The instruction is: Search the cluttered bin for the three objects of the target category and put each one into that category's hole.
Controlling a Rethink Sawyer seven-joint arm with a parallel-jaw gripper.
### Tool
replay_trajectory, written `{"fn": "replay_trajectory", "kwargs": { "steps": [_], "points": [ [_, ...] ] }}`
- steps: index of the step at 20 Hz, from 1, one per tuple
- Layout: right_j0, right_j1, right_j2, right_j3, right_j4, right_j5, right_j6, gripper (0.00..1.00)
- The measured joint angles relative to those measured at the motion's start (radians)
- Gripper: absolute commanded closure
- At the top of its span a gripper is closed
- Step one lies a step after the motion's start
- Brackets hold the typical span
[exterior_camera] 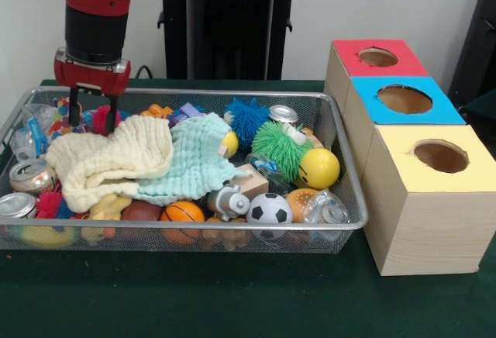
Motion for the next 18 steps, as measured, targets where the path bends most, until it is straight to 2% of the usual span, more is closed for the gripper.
{"fn": "replay_trajectory", "kwargs": {
  "steps": [18],
  "points": [
    [0.000, 0.027, -0.010, -0.002, -0.035, 0.000, 0.000, 0.00]
  ]
}}
